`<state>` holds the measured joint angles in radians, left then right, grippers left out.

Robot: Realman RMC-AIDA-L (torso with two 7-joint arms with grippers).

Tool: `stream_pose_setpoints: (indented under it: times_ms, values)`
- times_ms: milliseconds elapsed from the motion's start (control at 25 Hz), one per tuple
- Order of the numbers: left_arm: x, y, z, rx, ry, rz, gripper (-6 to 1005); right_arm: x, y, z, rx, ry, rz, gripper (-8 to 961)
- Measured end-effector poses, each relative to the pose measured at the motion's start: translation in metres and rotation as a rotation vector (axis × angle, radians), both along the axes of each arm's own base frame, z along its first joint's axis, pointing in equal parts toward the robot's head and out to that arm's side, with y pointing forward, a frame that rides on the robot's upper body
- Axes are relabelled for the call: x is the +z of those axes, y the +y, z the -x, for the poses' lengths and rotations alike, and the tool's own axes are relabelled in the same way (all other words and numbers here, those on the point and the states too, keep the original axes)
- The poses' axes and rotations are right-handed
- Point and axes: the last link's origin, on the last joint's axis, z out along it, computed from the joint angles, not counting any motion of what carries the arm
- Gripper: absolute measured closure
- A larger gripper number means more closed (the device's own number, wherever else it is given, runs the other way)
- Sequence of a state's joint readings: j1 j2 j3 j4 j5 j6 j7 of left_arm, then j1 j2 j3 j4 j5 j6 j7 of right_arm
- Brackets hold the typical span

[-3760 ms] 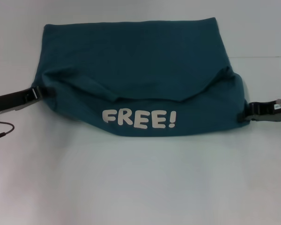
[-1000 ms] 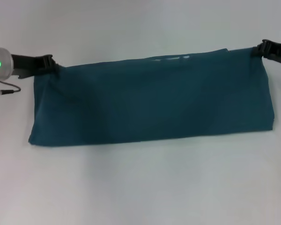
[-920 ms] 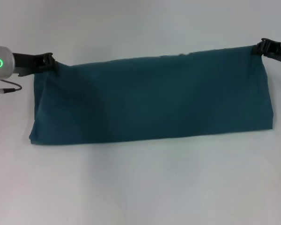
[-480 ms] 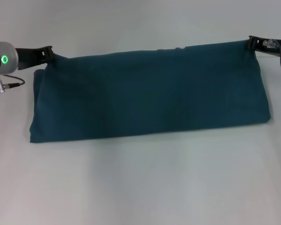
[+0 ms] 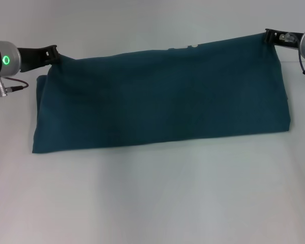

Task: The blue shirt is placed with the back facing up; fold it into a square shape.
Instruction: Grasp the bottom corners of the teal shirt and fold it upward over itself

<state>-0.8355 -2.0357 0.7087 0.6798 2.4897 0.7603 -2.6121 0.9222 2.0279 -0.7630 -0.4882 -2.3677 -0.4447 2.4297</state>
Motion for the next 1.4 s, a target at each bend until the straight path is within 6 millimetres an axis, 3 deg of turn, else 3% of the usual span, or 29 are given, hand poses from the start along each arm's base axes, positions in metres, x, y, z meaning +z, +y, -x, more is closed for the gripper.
stream_pose_setpoints:
  times_ms: [1400]
  values:
    - [-0.002, -0.004, 0.005, 0.040, -0.052, -0.047, 964, -0.004, 0.007, 0.018, 0.062, -0.076, 0.035, 893]
